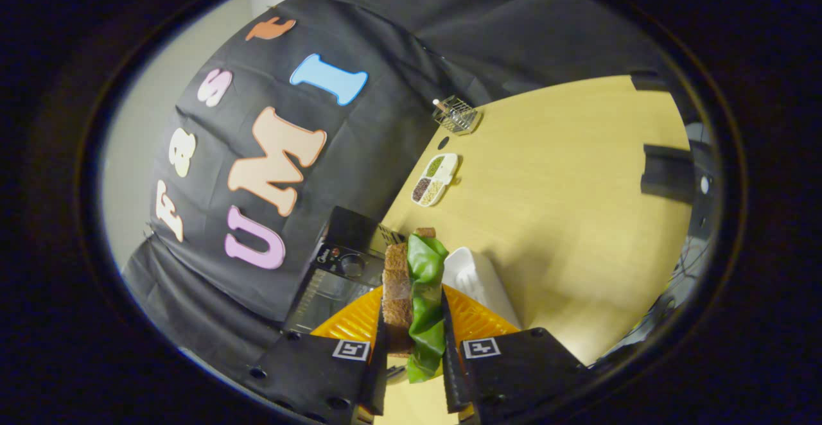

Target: Open the toaster oven, put the food inside, and close the toaster oven door.

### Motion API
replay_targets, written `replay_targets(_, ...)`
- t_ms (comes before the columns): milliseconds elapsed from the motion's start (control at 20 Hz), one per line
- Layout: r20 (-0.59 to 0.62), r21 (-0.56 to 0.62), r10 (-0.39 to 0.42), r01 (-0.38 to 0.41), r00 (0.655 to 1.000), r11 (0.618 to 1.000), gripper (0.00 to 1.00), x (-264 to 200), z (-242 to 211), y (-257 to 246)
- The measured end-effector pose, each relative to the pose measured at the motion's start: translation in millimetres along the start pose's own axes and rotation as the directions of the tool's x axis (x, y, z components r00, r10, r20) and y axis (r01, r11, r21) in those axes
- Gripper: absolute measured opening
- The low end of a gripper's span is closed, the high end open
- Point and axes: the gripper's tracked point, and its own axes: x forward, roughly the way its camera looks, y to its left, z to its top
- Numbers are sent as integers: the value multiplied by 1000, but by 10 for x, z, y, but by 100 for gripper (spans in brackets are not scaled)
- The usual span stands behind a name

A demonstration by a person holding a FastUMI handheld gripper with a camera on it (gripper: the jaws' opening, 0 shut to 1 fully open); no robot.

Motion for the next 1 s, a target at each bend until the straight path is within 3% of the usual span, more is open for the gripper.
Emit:
replay_targets(350, -7, 88, 36, -36, 999, 995, 38, 367, -774, 701)
replay_targets(650, -39, 50, 76, -74, 996, 996, 38, 895, -1323, 1259)
replay_targets(1000, -10, 26, 72, -71, 997, 997, 38, 1604, -1714, 1553)
